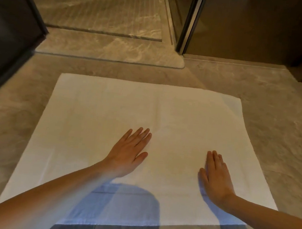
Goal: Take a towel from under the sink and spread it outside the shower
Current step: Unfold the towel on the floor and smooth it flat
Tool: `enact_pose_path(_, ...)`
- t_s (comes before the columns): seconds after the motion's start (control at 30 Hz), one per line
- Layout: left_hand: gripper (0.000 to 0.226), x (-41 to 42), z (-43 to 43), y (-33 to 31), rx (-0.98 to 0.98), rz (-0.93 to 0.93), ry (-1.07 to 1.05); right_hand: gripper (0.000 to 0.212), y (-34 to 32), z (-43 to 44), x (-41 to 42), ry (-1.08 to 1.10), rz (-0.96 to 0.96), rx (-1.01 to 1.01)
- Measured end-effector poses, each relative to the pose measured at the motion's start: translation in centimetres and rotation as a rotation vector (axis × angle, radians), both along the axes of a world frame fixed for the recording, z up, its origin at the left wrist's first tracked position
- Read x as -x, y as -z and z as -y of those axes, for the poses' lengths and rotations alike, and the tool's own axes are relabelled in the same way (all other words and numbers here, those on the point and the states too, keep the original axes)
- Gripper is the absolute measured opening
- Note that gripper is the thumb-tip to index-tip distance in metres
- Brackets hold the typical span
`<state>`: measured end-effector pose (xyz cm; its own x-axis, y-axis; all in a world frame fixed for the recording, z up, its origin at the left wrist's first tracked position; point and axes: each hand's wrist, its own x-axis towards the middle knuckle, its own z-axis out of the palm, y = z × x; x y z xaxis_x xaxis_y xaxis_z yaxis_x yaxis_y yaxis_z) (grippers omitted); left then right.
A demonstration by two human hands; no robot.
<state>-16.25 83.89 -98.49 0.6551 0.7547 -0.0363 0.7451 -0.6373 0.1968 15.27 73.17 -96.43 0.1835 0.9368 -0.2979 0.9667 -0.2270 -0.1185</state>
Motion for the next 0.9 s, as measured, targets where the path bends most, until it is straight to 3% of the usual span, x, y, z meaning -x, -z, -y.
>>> enact_pose_path(0.3,0.066,8.9,-2.1,-1.6,-0.053,-0.018,-0.282,0.062,-5.1,-8.3,13.5,-0.386,-0.284,-0.164)
enact_pose_path(0.63,0.060,18.0,-6.6,-2.2,0.047,0.029,-0.589,0.059,-5.5,-17.8,26.9,-0.600,-0.234,-0.252)
enact_pose_path(0.77,0.060,18.6,-5.9,0.0,0.089,-0.017,-0.568,0.060,-3.3,-19.4,29.4,-0.624,-0.134,-0.227)
enact_pose_path(0.9,0.061,19.3,-5.5,1.5,0.013,-0.007,-0.556,0.059,-0.2,-19.7,30.5,-0.562,-0.102,-0.177)
